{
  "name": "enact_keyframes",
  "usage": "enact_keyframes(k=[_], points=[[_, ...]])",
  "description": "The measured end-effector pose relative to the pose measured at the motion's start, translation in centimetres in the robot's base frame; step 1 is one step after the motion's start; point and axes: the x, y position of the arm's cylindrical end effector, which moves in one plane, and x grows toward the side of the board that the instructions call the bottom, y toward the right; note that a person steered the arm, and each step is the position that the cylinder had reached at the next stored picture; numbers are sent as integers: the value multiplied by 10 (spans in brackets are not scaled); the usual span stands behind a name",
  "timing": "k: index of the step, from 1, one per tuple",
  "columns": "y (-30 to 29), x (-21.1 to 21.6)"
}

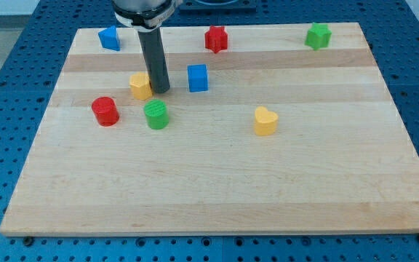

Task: Push the yellow hexagon to red circle

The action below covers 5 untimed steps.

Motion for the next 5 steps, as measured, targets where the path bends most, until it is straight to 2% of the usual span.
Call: enact_keyframes(k=[2, 5], points=[[-18, -23], [-42, -2]])
